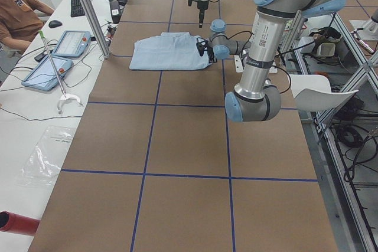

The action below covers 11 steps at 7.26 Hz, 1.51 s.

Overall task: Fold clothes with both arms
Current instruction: 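Move the left gripper to the near corner while the right gripper follows, then lower both grippers to the shirt edge nearest the robot and grasp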

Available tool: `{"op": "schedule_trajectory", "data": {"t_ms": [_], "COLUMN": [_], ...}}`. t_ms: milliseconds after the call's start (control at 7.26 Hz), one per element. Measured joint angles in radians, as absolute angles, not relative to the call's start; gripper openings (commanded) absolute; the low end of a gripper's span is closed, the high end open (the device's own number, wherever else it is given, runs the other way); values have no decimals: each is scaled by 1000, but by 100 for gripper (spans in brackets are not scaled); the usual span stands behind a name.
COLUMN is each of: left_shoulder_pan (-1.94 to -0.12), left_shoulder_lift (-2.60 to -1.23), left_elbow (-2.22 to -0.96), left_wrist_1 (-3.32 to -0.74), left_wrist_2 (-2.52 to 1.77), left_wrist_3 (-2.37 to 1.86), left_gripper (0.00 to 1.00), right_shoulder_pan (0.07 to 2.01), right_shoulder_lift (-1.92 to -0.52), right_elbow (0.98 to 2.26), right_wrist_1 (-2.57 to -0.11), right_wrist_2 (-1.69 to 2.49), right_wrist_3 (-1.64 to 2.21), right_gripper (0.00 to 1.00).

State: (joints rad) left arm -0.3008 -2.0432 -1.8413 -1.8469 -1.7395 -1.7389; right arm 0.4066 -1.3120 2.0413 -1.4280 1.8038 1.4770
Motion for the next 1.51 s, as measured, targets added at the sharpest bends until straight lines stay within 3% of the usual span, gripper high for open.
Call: {"op": "schedule_trajectory", "data": {"t_ms": [551, 1515], "left_shoulder_pan": [-307, -305], "left_shoulder_lift": [-2043, -2048], "left_elbow": [-1840, -1835], "left_wrist_1": [-1849, -1854], "left_wrist_2": [-1741, -1741], "left_wrist_3": [-1733, -1729], "left_gripper": [0, 0], "right_shoulder_pan": [277, 289], "right_shoulder_lift": [-1245, -1162], "right_elbow": [2009, 1896], "right_wrist_1": [-1525, -1566], "right_wrist_2": [1706, 1698], "right_wrist_3": [1833, 1928], "right_gripper": [100, 100]}}
